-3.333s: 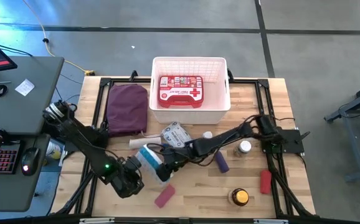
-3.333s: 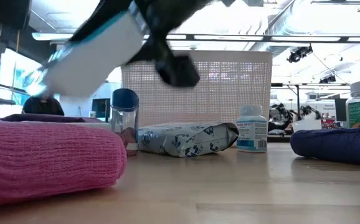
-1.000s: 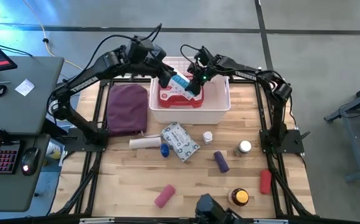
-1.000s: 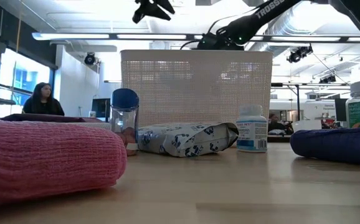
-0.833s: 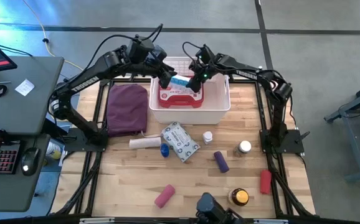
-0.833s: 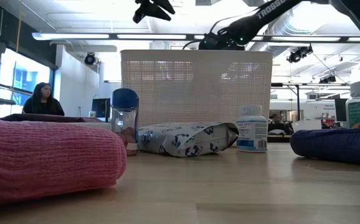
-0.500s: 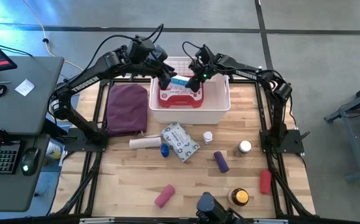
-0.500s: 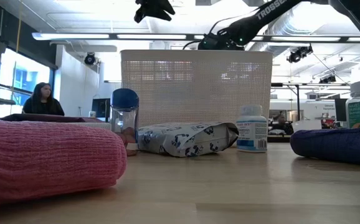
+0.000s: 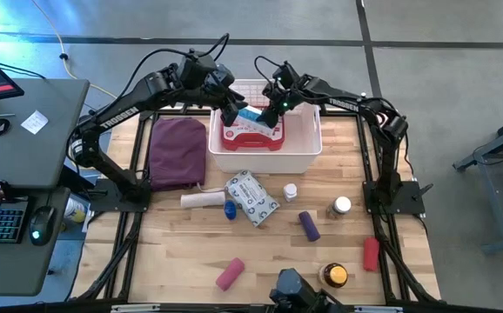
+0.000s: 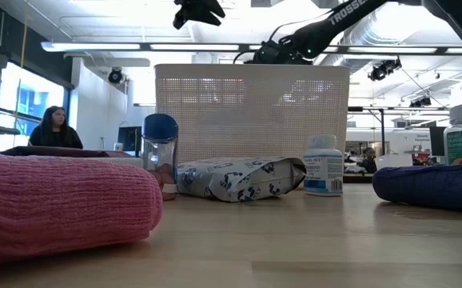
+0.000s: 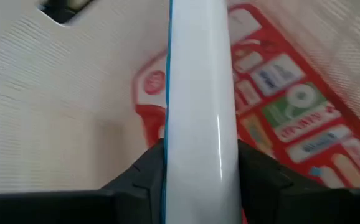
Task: Pick & place medical supplies in basket/bin
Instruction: Put the white and blue pill organizer into the white bin
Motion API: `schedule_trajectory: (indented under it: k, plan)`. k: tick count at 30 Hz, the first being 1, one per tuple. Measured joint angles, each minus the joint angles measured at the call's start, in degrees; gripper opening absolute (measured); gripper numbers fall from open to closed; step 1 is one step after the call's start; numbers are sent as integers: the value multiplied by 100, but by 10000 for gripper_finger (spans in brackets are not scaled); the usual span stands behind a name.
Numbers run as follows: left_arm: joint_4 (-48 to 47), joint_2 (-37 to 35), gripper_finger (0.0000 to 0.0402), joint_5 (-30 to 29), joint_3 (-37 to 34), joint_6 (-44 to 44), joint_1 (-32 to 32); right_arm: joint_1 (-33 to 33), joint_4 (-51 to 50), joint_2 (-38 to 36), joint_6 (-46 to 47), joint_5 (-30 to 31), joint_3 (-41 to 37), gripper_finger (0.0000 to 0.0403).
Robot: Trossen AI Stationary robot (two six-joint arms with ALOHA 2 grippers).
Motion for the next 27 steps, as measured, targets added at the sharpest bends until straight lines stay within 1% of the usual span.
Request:
schedule_trajectory:
  k: [4,8,10,13,15,18,22,27]
  plan:
    - [-1,0,161,3,0,0,0,-94,306,0,354,-506,-2,137]
    - [0,0,161,89,0,0,0,-189,410,0,590,-471,-2,139]
    - [0,0,161,109,0,0,2,-219,343,0,590,-317,-2,169]
    - [0,0,161,109,0,35,0,-222,251,0,568,12,-2,237]
    - [0,0,161,109,0,41,0,-220,252,0,567,38,-2,273]
    - [0,0,161,108,1,42,0,-220,263,0,528,97,-2,302]
    - [0,0,161,107,2,42,1,-219,271,-7,506,223,-2,304]
    - [2,5,161,107,3,45,0,-224,286,-217,326,422,-9,285]
